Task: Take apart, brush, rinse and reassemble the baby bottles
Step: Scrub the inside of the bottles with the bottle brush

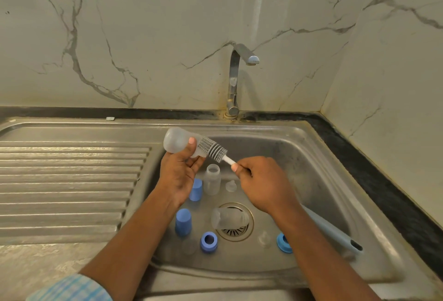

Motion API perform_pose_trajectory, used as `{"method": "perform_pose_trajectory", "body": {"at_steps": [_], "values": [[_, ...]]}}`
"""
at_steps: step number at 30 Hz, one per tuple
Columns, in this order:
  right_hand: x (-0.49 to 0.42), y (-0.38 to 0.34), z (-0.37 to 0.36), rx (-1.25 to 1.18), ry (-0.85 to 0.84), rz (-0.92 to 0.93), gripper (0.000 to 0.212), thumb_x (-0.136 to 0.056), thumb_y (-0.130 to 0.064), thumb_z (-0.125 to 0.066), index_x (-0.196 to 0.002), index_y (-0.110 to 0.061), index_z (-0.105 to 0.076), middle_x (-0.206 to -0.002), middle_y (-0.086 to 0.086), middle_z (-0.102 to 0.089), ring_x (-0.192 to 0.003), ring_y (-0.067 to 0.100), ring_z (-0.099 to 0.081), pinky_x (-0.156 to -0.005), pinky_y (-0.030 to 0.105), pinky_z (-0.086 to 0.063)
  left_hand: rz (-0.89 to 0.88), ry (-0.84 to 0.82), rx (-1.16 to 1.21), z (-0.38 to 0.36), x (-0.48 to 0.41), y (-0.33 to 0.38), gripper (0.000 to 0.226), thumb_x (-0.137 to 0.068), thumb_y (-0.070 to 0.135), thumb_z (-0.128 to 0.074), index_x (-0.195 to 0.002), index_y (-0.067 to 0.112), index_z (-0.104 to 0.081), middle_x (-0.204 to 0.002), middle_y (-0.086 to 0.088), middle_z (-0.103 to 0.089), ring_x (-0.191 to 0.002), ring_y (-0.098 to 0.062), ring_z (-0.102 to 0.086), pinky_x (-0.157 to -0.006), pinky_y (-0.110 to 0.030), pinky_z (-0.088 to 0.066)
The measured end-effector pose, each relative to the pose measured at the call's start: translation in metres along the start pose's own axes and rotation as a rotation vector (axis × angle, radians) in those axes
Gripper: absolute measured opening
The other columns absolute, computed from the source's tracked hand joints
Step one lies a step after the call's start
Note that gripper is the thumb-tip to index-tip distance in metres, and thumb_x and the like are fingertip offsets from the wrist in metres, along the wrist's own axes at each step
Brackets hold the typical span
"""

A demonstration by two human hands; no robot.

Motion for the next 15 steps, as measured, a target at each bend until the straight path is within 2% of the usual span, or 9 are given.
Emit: {"method": "perform_pose_trajectory", "body": {"at_steps": [2, 5, 10, 12, 15], "values": [[-0.001, -0.001, 0.000, -0.008, 0.032, -0.011, 0.044, -0.100, -0.037, -0.048, -0.059, -0.023, -0.046, -0.053, -0.002, -0.050, -0.055, 0.025, -0.051, -0.053, 0.037, -0.038, 0.013, -0.043, 0.019, -0.003, 0.000, 0.001, 0.056, -0.075, 0.021, -0.070, -0.126, 0.000, -0.058, -0.118, -0.016, -0.069, -0.108, -0.026, -0.068, -0.085, -0.030, -0.060], [-0.003, 0.003, 0.005, -0.021, 0.060, -0.047, 0.047, -0.100, -0.037, -0.047, -0.055, -0.031, -0.040, -0.052, -0.003, -0.049, -0.052, 0.021, -0.047, -0.051, 0.033, -0.034, 0.036, -0.091, 0.029, -0.006, 0.001, -0.003, 0.060, -0.078, 0.019, -0.069, -0.133, -0.002, -0.055, -0.123, -0.017, -0.068, -0.111, -0.026, -0.068, -0.090, -0.032, -0.059], [-0.006, 0.012, 0.006, -0.007, 0.068, -0.078, 0.048, -0.101, -0.035, -0.047, -0.054, -0.028, -0.037, -0.052, -0.004, -0.042, -0.053, 0.020, -0.040, -0.053, 0.034, -0.032, 0.049, -0.164, 0.006, -0.009, 0.003, -0.005, 0.073, -0.075, 0.021, -0.078, -0.139, 0.000, -0.049, -0.130, -0.018, -0.064, -0.115, -0.028, -0.067, -0.085, -0.031, -0.059], [-0.007, 0.016, 0.006, -0.020, 0.058, -0.090, 0.049, -0.101, -0.035, -0.048, -0.054, -0.026, -0.038, -0.051, -0.004, -0.042, -0.052, 0.020, -0.042, -0.053, 0.035, -0.033, 0.056, -0.176, 0.001, -0.011, 0.004, -0.005, 0.083, -0.070, 0.026, -0.082, -0.142, 0.003, -0.047, -0.134, -0.018, -0.062, -0.117, -0.028, -0.065, -0.085, -0.030, -0.058], [-0.005, 0.019, 0.008, -0.054, 0.055, -0.097, 0.049, -0.100, -0.035, -0.049, -0.053, -0.029, -0.039, -0.049, -0.004, -0.041, -0.055, 0.025, -0.055, -0.052, 0.037, -0.038, 0.064, -0.200, 0.030, -0.011, 0.003, -0.004, 0.109, -0.047, 0.035, -0.100, -0.140, 0.008, -0.049, -0.132, -0.015, -0.064, -0.117, -0.029, -0.066, -0.085, -0.032, -0.059]]}}
Point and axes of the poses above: each hand's wrist, its own x-axis away from the middle knuckle, its own z-axis out of the back of the hand, y = z × x, the point moved 6 cm from there along -x, towards the middle knuckle
